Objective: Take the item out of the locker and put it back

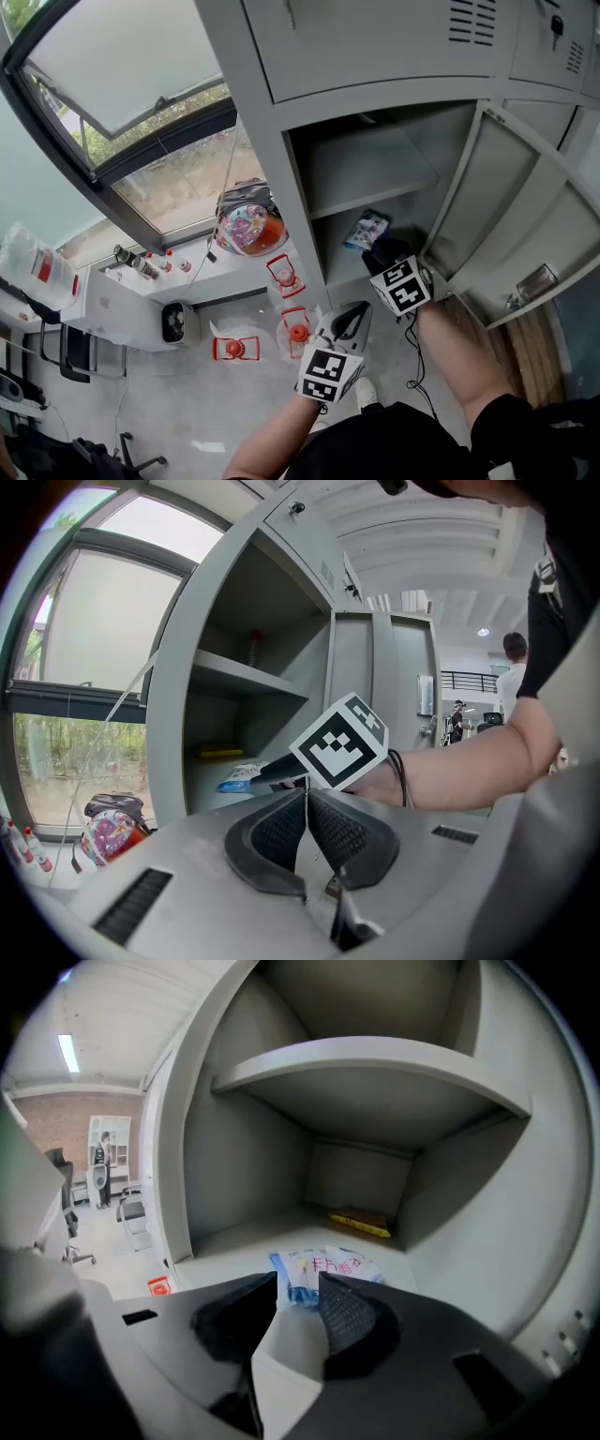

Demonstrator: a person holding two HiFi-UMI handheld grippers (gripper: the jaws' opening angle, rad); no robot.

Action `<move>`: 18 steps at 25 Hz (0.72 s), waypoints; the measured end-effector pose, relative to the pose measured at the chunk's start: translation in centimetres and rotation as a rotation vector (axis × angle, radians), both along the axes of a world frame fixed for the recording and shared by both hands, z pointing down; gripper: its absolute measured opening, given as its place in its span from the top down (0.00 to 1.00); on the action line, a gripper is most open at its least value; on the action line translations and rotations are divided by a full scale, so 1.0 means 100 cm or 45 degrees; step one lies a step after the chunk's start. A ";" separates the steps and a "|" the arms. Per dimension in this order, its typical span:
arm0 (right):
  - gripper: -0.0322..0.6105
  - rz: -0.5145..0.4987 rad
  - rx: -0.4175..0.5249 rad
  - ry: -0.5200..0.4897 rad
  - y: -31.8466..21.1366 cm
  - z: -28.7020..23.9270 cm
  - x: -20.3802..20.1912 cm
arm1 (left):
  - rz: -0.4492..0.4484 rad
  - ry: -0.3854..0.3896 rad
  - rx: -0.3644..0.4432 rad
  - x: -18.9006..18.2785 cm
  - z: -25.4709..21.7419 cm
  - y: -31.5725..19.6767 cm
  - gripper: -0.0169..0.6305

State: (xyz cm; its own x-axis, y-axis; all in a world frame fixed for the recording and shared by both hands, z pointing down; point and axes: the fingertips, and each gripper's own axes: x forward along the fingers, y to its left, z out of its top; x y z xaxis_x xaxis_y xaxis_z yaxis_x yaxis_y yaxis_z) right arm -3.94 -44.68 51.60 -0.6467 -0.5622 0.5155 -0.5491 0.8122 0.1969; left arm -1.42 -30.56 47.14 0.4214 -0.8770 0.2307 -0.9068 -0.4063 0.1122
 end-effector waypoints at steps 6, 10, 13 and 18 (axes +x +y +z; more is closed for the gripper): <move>0.78 0.047 0.053 -0.065 0.016 -0.015 0.011 | 0.016 0.003 0.013 -0.001 -0.005 0.013 0.94; 0.87 0.078 0.057 -0.106 0.035 -0.027 0.017 | 0.031 0.008 0.023 -0.002 -0.010 0.026 0.94; 0.87 0.097 0.033 -0.161 0.054 -0.036 0.019 | 0.038 0.012 0.020 -0.003 -0.011 0.038 0.94; 0.87 0.116 0.044 -0.224 0.095 -0.053 0.019 | 0.058 0.017 0.024 -0.009 -0.013 0.067 0.94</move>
State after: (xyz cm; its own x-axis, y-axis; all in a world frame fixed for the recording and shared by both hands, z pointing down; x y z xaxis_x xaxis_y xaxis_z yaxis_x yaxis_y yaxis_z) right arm -2.06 -35.17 46.33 -0.6709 -0.6376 0.3785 -0.6481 0.7523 0.1184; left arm -2.33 -23.90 45.88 0.4639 -0.8610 0.2084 -0.8859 -0.4492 0.1161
